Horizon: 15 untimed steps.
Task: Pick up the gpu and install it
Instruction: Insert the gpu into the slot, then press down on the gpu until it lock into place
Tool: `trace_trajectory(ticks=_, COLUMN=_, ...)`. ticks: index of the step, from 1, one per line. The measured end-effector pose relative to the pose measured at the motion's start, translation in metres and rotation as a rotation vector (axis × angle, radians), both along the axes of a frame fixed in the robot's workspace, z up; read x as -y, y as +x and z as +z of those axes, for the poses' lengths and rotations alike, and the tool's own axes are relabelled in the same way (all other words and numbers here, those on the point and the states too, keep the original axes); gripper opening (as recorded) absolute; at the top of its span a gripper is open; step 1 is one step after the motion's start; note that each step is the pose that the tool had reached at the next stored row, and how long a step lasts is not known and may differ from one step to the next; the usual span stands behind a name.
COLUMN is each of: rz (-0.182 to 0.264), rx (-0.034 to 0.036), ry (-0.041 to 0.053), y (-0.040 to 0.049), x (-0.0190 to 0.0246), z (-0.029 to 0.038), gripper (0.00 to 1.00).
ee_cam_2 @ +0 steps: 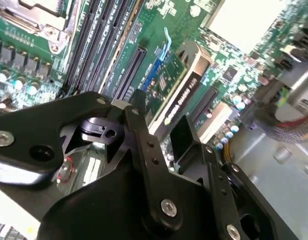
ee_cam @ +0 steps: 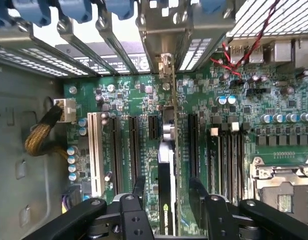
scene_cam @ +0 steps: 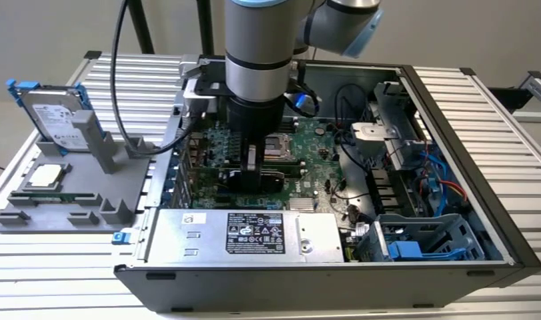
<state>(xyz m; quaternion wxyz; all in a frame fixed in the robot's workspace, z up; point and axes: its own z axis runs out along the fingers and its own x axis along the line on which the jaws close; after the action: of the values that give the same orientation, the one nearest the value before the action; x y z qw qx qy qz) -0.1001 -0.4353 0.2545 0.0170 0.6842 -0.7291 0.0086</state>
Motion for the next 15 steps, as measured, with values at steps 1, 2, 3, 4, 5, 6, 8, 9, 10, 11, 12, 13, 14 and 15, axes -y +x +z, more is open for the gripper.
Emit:
trace_trajectory(ticks=1, rz=0.0, rx=-0.0002, ry=-0.0004, y=0.0, x=0.0, z=0.0046, gripper=1.0)
trace_trajectory(ticks=2, rz=0.0, rx=0.0, ry=-0.0001, y=0.0, x=0.0, z=0.009, gripper=1.0)
trace_trajectory(ticks=3, rz=0.0, rx=-0.0002, ry=-0.0004, y=0.0, x=0.0, z=0.0136, gripper=1.0)
trace_trajectory(ticks=4, rz=0.0, rx=-0.0001, ry=-0.0002, y=0.0, x=0.0, z=0.0182, gripper=1.0)
trace_trajectory(ticks=5, rz=0.0, rx=-0.0001, ry=-0.0003, y=0.0, x=0.0, z=0.0227, gripper=1.0)
trace_trajectory(ticks=6, rz=0.0, rx=-0.0002, ry=-0.0005, y=0.0, x=0.0, z=0.0258, gripper=1.0)
trace_trajectory(ticks=8, rz=0.0, rx=0.0, ry=-0.0017, y=0.0001, x=0.0, z=0.0261, gripper=0.0)
trace_trajectory(ticks=9, rz=0.0, rx=0.0, ry=-0.0023, y=0.0001, x=0.0, z=0.0261, gripper=0.0)
trace_trajectory(ticks=10, rz=0.0, rx=-0.0001, ry=-0.0029, y=0.0001, x=0.0, z=0.0262, gripper=0.0)
trace_trajectory(ticks=11, rz=0.0, rx=-0.0001, ry=-0.0036, y=0.0001, x=0.0, z=0.0262, gripper=0.0)
trace_trajectory(ticks=12, rz=0.0, rx=0.0, ry=-0.004, y=0.0, x=0.0, z=0.0261, gripper=0.0)
trace_trajectory(ticks=13, rz=0.0, rx=-0.0001, ry=-0.0046, y=0.0, x=0.0, z=0.0262, gripper=0.0)
trace_trajectory(ticks=14, rz=0.0, rx=0.0, ry=-0.0051, y=0.0, x=0.0, z=0.0262, gripper=0.0)
trace_trajectory(ticks=15, rz=0.0, rx=-0.0001, ry=-0.0057, y=0.0, x=0.0, z=0.0262, gripper=0.0)
